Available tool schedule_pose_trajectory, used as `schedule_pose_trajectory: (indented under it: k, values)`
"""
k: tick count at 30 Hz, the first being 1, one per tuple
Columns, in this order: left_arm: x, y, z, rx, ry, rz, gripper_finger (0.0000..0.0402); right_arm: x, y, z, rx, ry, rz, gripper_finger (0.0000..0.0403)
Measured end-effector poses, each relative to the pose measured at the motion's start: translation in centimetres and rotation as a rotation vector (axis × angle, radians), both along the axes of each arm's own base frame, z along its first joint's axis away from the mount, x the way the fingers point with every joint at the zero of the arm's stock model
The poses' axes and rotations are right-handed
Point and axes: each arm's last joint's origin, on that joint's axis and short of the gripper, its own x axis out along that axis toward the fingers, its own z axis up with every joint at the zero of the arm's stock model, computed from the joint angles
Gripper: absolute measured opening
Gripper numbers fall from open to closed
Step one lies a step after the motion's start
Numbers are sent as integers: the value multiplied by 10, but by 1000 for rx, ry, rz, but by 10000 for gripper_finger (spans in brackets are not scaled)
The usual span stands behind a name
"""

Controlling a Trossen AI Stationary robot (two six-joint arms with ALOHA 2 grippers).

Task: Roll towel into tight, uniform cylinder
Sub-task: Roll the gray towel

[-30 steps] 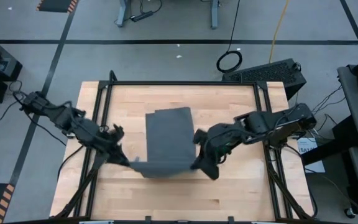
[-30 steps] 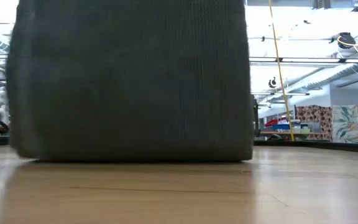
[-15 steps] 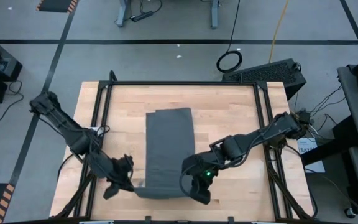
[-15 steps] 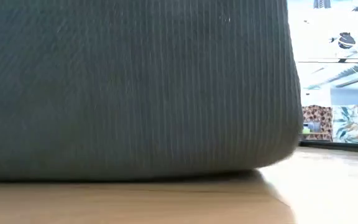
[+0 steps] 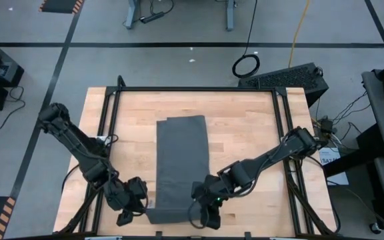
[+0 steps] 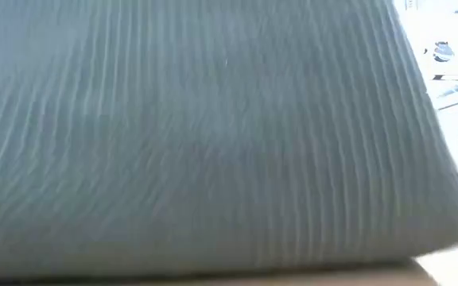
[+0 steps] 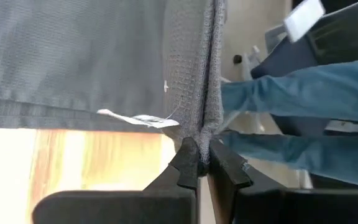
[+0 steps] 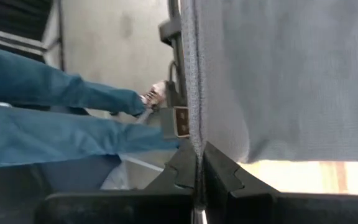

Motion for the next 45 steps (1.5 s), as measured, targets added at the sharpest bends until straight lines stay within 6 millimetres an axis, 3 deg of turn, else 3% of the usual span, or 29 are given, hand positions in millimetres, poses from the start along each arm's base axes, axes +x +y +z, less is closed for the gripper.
schedule_pose_trajectory:
  k: [6,10,16,21,28,38,42,45]
  values:
    - [0,-8,-9,72,-29,32,16,1,18,-23,-65,33,7,0]
    - [-1,-12,-10,72,-36,23,16,0,22,-24,-76,30,6,0]
    - [-3,-7,-13,173,-63,74,16,-2,17,-27,-194,16,10,0]
    - [-5,-1,-23,341,-64,116,16,1,8,-40,-334,45,11,0]
    - [0,-6,-42,432,-14,81,16,11,-2,-51,-360,59,26,0]
    - [6,-13,-52,421,-7,86,16,16,-4,-57,-332,80,24,0]
    - [6,-15,-46,299,29,116,26,16,-4,-57,-324,82,11,0]
    - [4,-17,-36,178,50,121,62,16,-4,-56,-317,82,1,0]
